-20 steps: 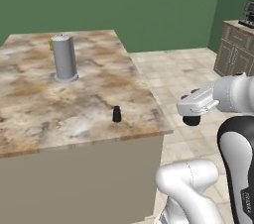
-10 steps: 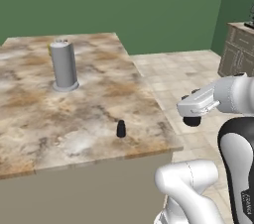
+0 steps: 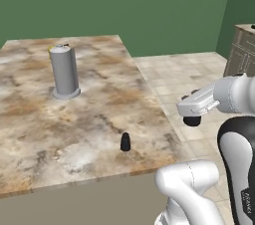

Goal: Move the shaker and shaker from the cabinet to the dining counter.

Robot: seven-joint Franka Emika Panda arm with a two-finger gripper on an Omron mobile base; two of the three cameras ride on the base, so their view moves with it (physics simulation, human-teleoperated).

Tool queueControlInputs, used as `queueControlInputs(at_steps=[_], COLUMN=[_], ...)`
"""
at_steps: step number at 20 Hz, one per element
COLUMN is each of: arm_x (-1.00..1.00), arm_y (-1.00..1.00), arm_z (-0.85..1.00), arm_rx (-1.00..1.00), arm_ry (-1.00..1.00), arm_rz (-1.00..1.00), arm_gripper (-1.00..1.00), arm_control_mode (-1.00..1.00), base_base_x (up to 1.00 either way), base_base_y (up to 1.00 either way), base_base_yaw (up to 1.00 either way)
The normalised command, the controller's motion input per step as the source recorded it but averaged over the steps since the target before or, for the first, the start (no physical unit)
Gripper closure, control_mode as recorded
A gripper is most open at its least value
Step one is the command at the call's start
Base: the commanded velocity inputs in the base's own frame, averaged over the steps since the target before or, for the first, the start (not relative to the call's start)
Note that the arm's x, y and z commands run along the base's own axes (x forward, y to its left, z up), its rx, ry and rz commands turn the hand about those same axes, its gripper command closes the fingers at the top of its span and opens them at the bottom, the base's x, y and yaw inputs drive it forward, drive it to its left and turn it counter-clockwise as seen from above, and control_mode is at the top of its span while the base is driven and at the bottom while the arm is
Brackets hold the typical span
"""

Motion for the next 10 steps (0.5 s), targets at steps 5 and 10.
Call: queueControlInputs(at_steps=[5, 10], arm_x=[0.00, 0.00], arm_y=[0.00, 0.00], arm_z=[0.00, 0.00], arm_rx=[0.00, 0.00], arm_ry=[0.00, 0.00], arm_rz=[0.00, 0.00], arm_gripper=[1.00, 1.00], arm_control_mode=[1.00, 1.00], base_base_x=[0.33, 0.14], base_base_y=[0.00, 0.00], base_base_yaw=[0.00, 0.00])
